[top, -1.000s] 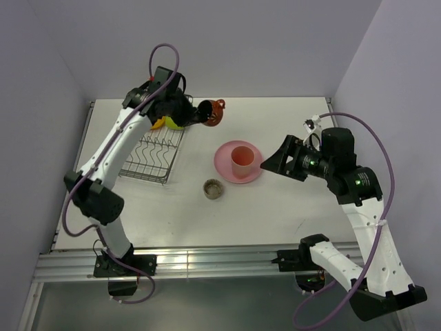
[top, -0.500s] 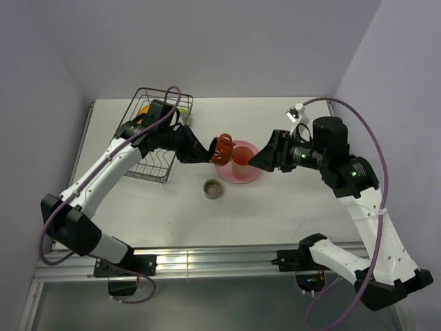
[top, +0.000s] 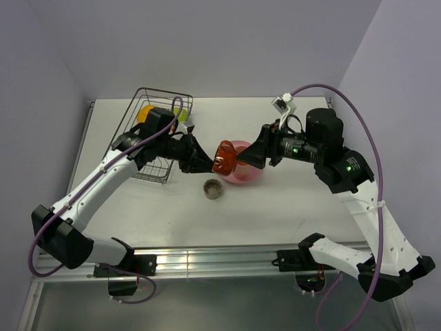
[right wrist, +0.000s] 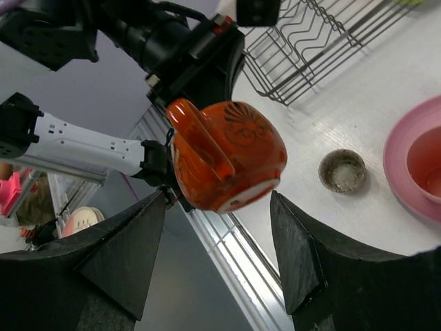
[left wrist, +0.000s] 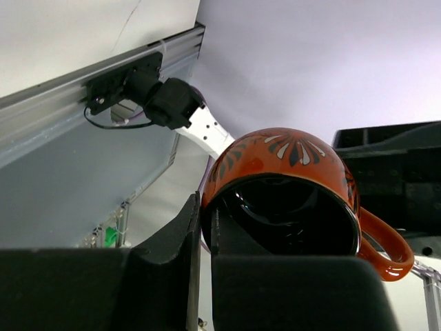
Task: Load the mixed dishes into the dish rack
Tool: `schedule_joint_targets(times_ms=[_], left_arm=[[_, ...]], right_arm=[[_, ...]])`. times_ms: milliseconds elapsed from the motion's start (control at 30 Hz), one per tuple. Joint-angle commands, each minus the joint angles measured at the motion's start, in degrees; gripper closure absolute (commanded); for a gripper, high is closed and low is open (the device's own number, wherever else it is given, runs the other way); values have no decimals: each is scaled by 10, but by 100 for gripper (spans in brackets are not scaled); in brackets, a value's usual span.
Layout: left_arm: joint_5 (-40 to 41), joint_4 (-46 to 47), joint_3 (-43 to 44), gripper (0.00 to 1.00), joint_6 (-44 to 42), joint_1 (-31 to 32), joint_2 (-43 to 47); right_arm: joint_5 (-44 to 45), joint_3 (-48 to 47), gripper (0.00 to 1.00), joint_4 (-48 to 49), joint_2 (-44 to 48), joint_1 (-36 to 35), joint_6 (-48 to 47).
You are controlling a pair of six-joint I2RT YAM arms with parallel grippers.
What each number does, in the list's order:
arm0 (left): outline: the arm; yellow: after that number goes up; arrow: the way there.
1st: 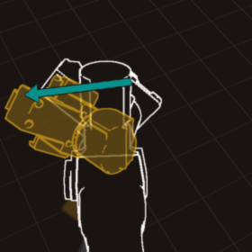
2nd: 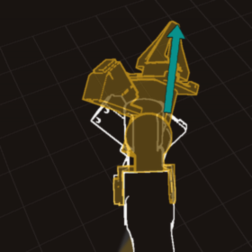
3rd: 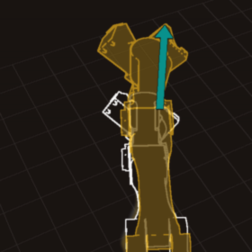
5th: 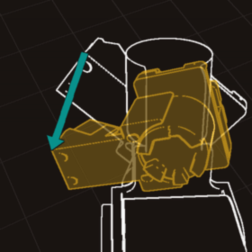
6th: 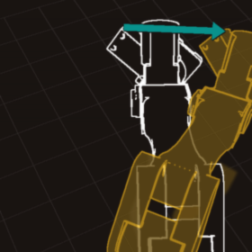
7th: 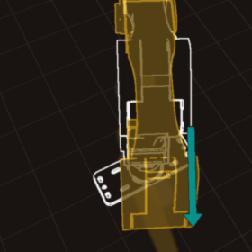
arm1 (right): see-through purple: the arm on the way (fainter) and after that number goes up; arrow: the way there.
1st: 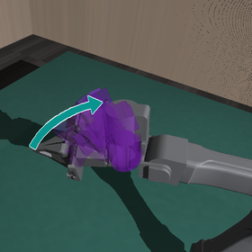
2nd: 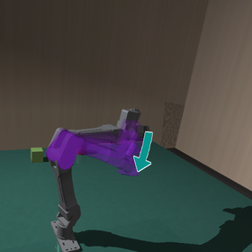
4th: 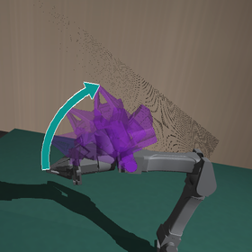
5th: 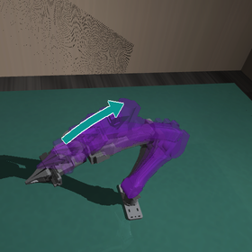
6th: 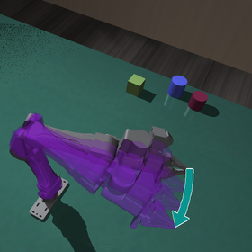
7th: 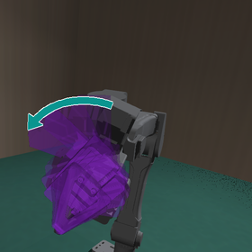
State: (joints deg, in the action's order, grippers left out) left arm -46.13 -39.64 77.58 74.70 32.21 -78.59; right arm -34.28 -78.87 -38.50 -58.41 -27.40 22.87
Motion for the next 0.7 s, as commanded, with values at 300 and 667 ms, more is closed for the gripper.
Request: schedule_joint_targets(times_ms=[300,667], left_arm=[[-63,54,-17,100,27,18,20],[-70,90,-24,100,61,37,23]], right_arm=[[-34,-33,34,64,-24,-37,-17],[-11,-30,42,66,-35,-65,-35]])
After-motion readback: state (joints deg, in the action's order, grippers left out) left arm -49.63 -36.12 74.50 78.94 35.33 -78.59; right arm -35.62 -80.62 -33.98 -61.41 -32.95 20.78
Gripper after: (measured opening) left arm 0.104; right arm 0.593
